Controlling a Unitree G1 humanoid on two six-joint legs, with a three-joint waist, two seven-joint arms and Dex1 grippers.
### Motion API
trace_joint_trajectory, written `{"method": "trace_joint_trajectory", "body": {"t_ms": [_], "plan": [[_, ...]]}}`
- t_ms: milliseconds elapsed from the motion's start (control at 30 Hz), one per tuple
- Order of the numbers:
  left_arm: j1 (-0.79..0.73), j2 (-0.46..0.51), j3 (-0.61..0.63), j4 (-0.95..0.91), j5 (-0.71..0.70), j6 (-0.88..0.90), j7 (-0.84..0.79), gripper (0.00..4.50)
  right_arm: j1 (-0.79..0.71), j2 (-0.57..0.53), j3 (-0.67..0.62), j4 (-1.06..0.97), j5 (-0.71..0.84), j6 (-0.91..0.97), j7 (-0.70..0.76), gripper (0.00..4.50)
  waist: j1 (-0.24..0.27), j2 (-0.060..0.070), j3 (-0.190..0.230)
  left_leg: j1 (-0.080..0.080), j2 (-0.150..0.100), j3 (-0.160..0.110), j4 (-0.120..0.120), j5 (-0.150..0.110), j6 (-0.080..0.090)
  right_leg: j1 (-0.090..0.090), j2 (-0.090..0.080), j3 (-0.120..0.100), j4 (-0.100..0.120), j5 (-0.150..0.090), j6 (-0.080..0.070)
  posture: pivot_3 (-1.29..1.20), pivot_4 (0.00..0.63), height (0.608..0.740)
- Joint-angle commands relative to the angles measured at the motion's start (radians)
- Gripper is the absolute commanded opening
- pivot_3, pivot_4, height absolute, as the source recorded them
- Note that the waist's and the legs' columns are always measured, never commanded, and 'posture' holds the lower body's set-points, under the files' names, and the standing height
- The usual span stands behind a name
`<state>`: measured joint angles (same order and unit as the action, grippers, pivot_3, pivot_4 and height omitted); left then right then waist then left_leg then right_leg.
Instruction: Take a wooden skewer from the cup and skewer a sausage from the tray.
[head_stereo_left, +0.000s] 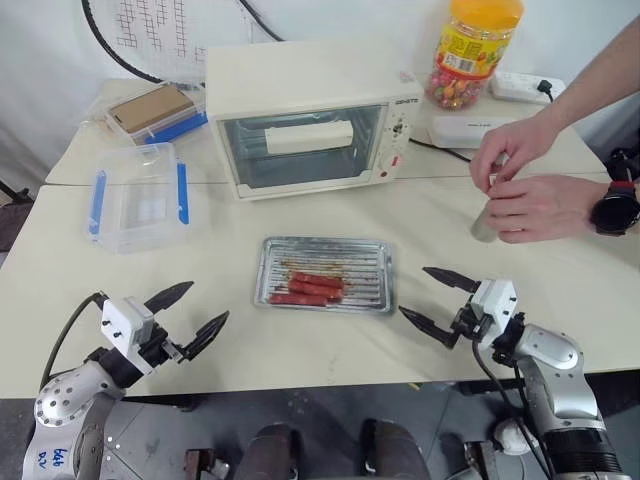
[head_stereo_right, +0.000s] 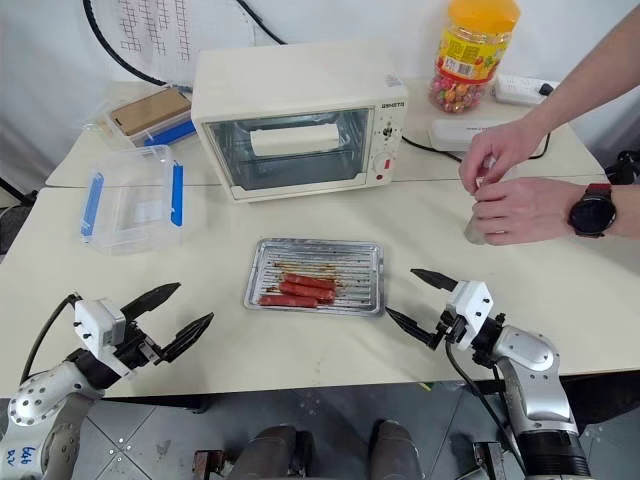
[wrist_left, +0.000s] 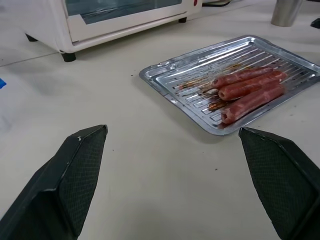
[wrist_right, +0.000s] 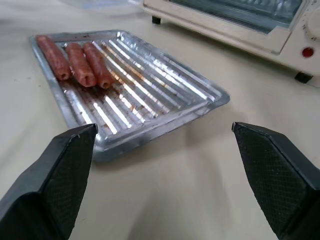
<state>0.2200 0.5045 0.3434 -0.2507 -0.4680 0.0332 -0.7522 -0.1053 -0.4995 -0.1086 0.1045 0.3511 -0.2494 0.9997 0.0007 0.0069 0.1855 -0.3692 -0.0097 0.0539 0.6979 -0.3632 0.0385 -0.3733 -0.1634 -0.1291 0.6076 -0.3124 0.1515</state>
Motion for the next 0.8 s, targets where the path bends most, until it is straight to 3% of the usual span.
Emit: {"method": "trace_joint_trajectory", "body": {"t_ms": [33, 800], "plan": [[0.0, 0.009, 0.021, 0.011, -0.028, -0.003, -0.019, 4.48, -0.01, -0.003, 0.002, 0.002, 0.015, -0.019, 0.022, 4.5, 0.0, 0.0, 0.0, 0.0, 0.0, 0.0, 0.0, 0.0, 0.0, 0.0, 0.0, 0.0, 0.0, 0.0, 0.0, 0.0, 0.15, 0.74], [-0.003, -0.003, 0.02, -0.006, -0.041, -0.017, -0.045, 4.48, 0.044, -0.009, -0.014, -0.075, 0.051, 0.022, 0.033, 4.5, 0.0, 0.0, 0.0, 0.0, 0.0, 0.0, 0.0, 0.0, 0.0, 0.0, 0.0, 0.0, 0.0, 0.0, 0.0, 0.0, 0.15, 0.74]]}}
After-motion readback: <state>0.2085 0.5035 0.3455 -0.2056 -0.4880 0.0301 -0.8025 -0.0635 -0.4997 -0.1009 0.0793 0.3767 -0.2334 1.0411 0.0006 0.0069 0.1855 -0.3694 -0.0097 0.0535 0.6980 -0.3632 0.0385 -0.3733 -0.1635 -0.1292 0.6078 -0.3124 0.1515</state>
